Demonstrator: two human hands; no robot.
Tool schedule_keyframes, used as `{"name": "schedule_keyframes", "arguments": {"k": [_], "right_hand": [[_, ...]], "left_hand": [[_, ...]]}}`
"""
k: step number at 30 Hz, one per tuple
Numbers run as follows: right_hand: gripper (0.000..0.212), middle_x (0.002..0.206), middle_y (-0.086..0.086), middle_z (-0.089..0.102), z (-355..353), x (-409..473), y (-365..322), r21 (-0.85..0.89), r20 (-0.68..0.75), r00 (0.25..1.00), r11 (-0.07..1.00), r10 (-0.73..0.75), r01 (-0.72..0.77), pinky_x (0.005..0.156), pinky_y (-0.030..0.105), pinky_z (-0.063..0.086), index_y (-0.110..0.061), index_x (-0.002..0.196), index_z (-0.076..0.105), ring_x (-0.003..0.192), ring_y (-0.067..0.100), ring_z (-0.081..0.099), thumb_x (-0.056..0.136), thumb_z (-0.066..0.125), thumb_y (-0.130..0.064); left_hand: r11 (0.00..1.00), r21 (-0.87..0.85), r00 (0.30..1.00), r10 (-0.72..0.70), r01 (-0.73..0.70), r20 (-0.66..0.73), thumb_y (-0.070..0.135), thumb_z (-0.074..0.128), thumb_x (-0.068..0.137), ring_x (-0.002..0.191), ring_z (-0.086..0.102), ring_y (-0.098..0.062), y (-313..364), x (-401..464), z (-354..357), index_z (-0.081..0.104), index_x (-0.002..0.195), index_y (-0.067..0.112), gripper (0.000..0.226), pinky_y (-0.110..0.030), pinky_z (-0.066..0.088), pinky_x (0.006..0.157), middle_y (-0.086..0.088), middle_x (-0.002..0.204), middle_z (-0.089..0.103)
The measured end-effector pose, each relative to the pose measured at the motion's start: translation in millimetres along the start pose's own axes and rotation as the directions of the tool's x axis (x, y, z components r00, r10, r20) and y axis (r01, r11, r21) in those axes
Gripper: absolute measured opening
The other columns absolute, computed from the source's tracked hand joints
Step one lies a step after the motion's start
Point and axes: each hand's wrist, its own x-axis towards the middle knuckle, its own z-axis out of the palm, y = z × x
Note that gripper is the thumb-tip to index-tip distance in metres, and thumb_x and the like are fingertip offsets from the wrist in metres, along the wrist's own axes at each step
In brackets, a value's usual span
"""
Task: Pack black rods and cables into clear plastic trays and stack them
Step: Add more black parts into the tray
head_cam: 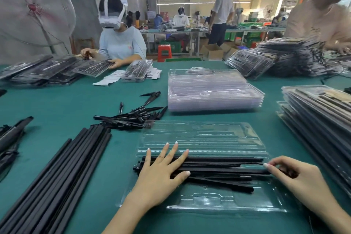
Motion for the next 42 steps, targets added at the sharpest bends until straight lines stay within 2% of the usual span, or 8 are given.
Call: {"name": "schedule_keyframes", "arguments": {"k": [8, 12, 14, 17, 20, 32, 38, 42], "right_hand": [[0.022, 0.047, -0.01, 0.052, 0.4, 3.3, 6.0, -0.002, -0.016, 1.0, 1.0, -0.026, 0.026, 0.047, 0.011, 0.031, -0.028, 0.06, 0.067, 0.043, 0.001, 0.039, 0.072, 0.081, -0.015], [0.019, 0.05, -0.005, 0.052, 0.6, 2.2, 11.2, -0.044, 0.029, 0.997, 0.996, -0.072, 0.073, 0.048, 0.014, 0.03, -0.028, 0.063, 0.067, 0.045, 0.001, 0.035, 0.073, 0.079, -0.017], [0.013, 0.05, -0.003, 0.051, 0.5, 3.9, 12.8, -0.057, 0.025, 0.997, 0.995, -0.074, 0.076, 0.048, 0.015, 0.03, -0.027, 0.064, 0.067, 0.045, 0.002, 0.034, 0.072, 0.077, -0.025], [0.009, 0.052, -0.003, 0.053, 0.8, 4.4, 15.3, -0.073, 0.044, 0.997, 0.995, -0.062, 0.065, 0.048, 0.016, 0.032, -0.028, 0.073, 0.067, 0.046, 0.003, 0.035, 0.071, 0.072, -0.036], [0.013, 0.051, -0.004, 0.053, 0.6, 2.4, 17.6, -0.103, 0.066, 0.997, 0.994, -0.041, 0.048, 0.046, 0.014, 0.031, -0.03, 0.08, 0.067, 0.044, 0.002, 0.035, 0.071, 0.071, -0.039], [0.013, 0.053, -0.005, 0.056, -0.3, 1.3, 13.0, -0.123, 0.09, 0.996, 0.992, 0.006, 0.005, 0.049, 0.016, 0.034, -0.033, 0.078, 0.067, 0.047, 0.012, 0.046, 0.07, 0.069, -0.043], [0.017, 0.054, -0.005, 0.057, -0.4, 2.3, 14.2, -0.128, 0.094, 0.995, 0.991, 0.039, -0.026, 0.05, 0.013, 0.034, -0.032, 0.081, 0.068, 0.051, 0.012, 0.048, 0.07, 0.068, -0.045], [0.014, 0.052, -0.006, 0.054, -0.1, 2.4, 12.5, -0.122, 0.098, 0.995, 0.992, 0.035, -0.023, 0.047, 0.011, 0.031, -0.031, 0.08, 0.067, 0.045, 0.004, 0.041, 0.071, 0.069, -0.042]], "left_hand": [[0.986, -0.145, 0.996, 0.088, -0.084, 0.021, 0.062, 0.027, 0.095, 0.137, -0.028, 0.003, -3.6, 0.9, -3.4, -0.011, 0.133, 0.063, 0.054, -0.042, -0.023, 0.113, 0.03, 0.147, -0.026], [0.812, -0.54, 0.936, 0.02, -0.221, -0.352, 0.023, 0.061, 0.092, 0.135, 0.022, 0.013, -32.7, -12.0, -31.0, 0.031, 0.141, 0.045, 0.062, -0.006, 0.011, 0.11, 0.026, 0.147, 0.029], [0.869, -0.454, 0.864, -0.068, -0.194, -0.499, 0.013, 0.071, 0.084, 0.116, 0.045, 0.011, -58.4, -23.9, -44.8, 0.057, 0.126, 0.035, 0.05, 0.001, 0.025, 0.095, 0.018, 0.122, 0.054], [0.927, -0.359, 0.901, -0.063, -0.106, -0.429, 0.015, 0.079, 0.076, 0.098, 0.052, 0.005, -81.7, -36.1, -51.7, 0.073, 0.104, 0.031, 0.033, -0.004, 0.033, 0.082, 0.019, 0.096, 0.063], [0.951, -0.299, 0.947, -0.018, -0.084, -0.322, 0.023, 0.079, 0.076, 0.097, 0.049, 0.004, -85.5, -35.4, -44.5, 0.073, 0.104, 0.032, 0.029, -0.007, 0.035, 0.082, 0.024, 0.094, 0.062], [0.956, -0.28, 0.956, 0.006, -0.092, -0.294, 0.044, 0.076, 0.068, 0.085, 0.047, -0.003, -86.1, -17.5, -38.5, 0.074, 0.093, 0.043, 0.025, -0.022, 0.04, 0.076, 0.02, 0.074, 0.059], [0.997, -0.07, 0.978, 0.022, -0.037, -0.208, 0.055, 0.071, 0.07, 0.08, 0.039, 0.009, -81.8, -9.4, -46.7, 0.068, 0.096, 0.053, 0.027, -0.013, 0.026, 0.076, 0.033, 0.072, 0.051], [0.991, 0.13, 0.993, 0.026, -0.01, -0.119, 0.059, 0.061, 0.079, 0.09, 0.039, 0.003, -75.2, -9.5, -50.5, 0.065, 0.107, 0.053, 0.029, -0.025, 0.017, 0.07, 0.027, 0.081, 0.051]]}}
